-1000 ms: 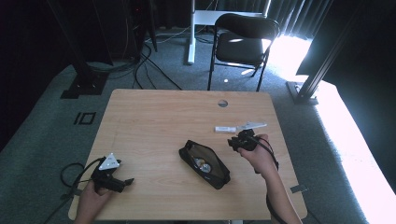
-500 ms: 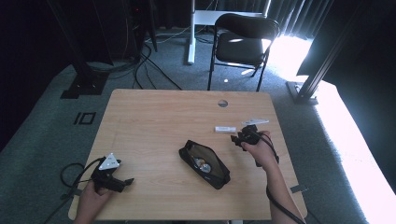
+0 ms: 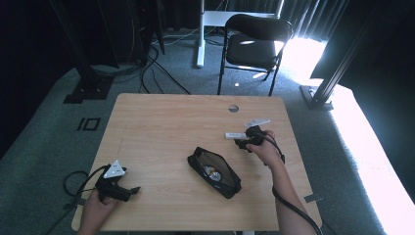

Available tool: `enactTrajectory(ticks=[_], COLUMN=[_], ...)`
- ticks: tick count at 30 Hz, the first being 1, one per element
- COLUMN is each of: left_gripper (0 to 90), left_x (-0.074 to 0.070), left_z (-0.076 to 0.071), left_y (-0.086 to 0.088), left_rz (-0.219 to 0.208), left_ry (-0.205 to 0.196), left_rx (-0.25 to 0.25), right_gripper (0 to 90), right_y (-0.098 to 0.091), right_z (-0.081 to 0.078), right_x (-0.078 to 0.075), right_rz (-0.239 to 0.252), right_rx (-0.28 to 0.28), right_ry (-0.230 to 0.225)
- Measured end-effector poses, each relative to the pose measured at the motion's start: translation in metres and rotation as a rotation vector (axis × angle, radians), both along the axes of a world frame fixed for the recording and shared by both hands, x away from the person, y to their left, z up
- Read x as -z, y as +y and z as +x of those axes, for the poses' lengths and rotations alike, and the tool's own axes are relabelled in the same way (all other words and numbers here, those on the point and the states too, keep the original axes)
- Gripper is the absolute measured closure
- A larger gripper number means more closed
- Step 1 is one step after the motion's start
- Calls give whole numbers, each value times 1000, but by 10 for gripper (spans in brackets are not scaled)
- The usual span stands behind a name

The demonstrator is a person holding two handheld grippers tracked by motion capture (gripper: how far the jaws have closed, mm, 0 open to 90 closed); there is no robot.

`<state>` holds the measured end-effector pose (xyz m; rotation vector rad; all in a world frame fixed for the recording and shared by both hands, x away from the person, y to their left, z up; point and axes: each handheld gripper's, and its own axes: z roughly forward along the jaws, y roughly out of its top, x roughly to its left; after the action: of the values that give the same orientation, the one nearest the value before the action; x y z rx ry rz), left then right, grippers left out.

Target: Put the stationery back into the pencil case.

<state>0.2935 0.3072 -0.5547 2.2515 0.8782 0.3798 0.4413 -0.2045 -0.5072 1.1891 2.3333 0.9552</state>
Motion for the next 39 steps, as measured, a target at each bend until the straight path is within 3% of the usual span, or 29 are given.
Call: enactTrajectory(ticks=[3, 12, 16, 23, 25, 27, 32, 39], left_gripper=[16, 16, 16, 16, 16, 16, 16, 16], left_x=[0, 0, 0, 0, 0, 0, 0, 0], left_z=[0, 0, 0, 0, 0, 0, 0, 0], left_y=[0, 0, 0, 0, 0, 0, 0, 0], left_rz=[0, 0, 0, 0, 0, 0, 0, 0], left_ry=[0, -2, -1, -2, -2, -2, -2, -2], left_rx=[0, -1, -1, -1, -1, -1, -1, -1], right_gripper=[354, 336, 337, 334, 330, 327, 305, 311], right_y=[2, 8, 14, 23, 25, 27, 27, 23], right_z=[7, 28, 33, 41, 43, 45, 46, 43], right_x=[3, 15, 16, 10, 7, 4, -1, 6], right_rz=[-15, -127, -165, -156, -119, -57, 1, 34], right_rx=[-20, -8, -30, -43, -8, 68, 231, 362], right_ry=[-2, 6, 8, -35, -39, -45, -20, 44])
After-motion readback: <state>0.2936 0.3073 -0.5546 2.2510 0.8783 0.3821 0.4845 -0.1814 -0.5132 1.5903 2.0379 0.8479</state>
